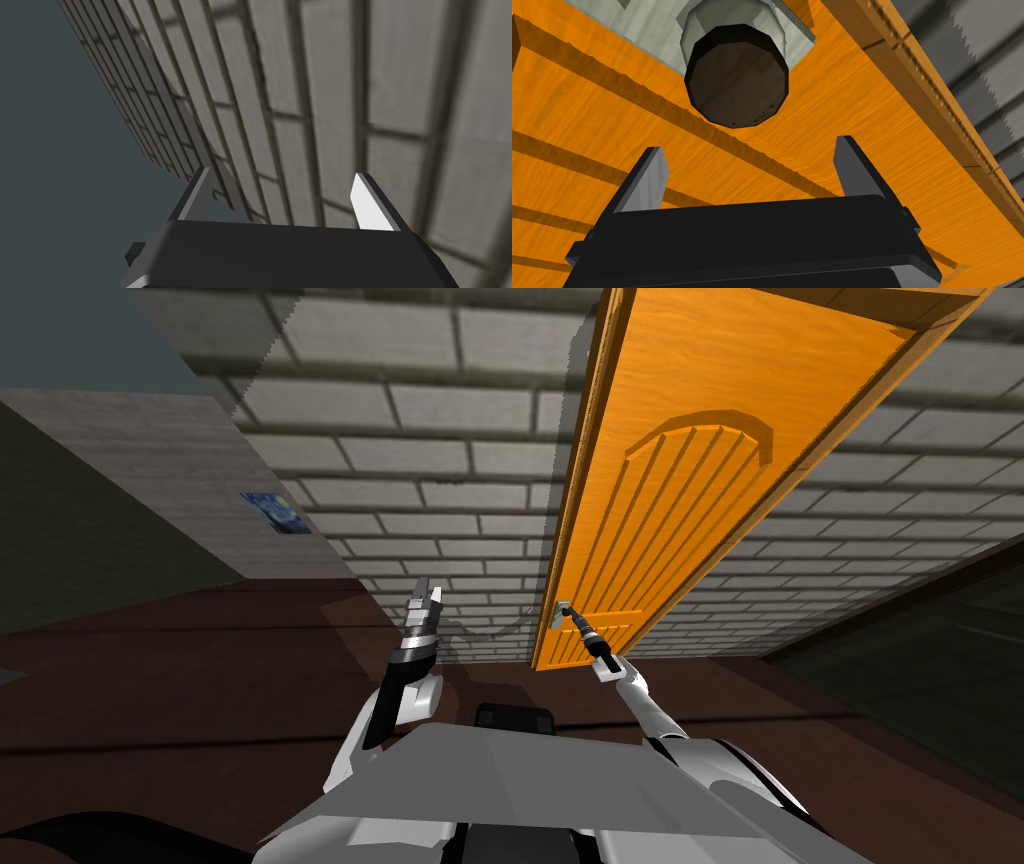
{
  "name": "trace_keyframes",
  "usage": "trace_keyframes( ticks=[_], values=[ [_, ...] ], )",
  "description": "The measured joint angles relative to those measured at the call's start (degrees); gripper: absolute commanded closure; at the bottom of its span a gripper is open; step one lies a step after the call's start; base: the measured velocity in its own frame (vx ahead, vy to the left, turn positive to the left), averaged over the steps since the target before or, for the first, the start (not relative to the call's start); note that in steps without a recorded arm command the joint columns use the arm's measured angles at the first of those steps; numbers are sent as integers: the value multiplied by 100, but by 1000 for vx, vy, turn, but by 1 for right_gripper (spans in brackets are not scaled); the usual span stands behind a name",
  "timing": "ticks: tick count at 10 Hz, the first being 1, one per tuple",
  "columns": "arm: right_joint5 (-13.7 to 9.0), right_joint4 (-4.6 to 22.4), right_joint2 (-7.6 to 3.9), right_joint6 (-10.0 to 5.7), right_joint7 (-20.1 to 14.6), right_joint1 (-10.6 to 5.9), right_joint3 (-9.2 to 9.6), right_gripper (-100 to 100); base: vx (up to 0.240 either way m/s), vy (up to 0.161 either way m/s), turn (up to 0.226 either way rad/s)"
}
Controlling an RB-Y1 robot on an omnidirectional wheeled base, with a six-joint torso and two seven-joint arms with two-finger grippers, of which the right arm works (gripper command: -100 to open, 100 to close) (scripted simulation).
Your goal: Pull the door open
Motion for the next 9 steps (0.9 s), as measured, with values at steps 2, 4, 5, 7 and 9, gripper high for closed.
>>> trace_keyframes(
  ticks=[2, 4, 5, 7, 9],
  values=[
    [149, 41, -87, -64, 327, 41, -32, -100, -39, 42, -23],
    [241, -34, -137, -64, 585, 110, -47, -100, -29, 37, -32],
    [315, -21, -170, -88, 756, 135, -65, -100, -32, 36, -13],
    [407, -38, -230, -124, 1032, 189, -83, -100, -30, 45, -28],
    [519, -30, -289, -167, 1339, 232, -107, -100, -24, 33, -17]
  ],
)
